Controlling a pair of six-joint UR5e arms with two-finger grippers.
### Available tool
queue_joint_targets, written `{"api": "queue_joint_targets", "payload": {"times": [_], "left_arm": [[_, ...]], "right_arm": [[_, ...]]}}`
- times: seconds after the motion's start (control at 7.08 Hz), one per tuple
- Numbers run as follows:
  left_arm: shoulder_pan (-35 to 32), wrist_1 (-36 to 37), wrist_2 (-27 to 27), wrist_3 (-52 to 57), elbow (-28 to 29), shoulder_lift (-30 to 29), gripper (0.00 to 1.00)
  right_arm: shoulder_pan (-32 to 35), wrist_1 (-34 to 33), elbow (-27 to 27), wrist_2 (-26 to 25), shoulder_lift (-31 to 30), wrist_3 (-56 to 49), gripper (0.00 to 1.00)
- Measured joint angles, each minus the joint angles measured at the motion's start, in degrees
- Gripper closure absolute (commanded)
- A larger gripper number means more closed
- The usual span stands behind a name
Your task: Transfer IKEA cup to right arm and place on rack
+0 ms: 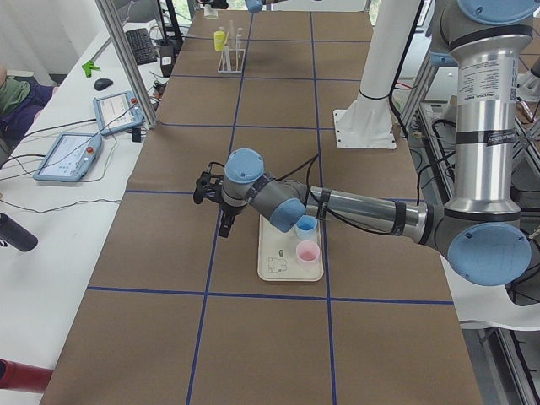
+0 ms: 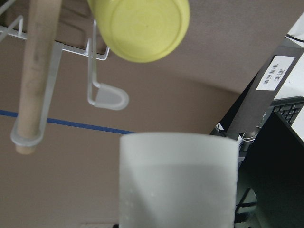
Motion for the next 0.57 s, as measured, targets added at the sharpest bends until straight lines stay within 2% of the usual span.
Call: {"api": "queue_joint_targets", "payload": {"times": [0.57], "left_arm": [[0.01, -0.06, 0.00, 0.00, -0.12, 0.26, 0.00]], "right_arm": [[-2.76, 0.05, -0.04, -3.44, -2.22, 0.61, 0.71]]}}
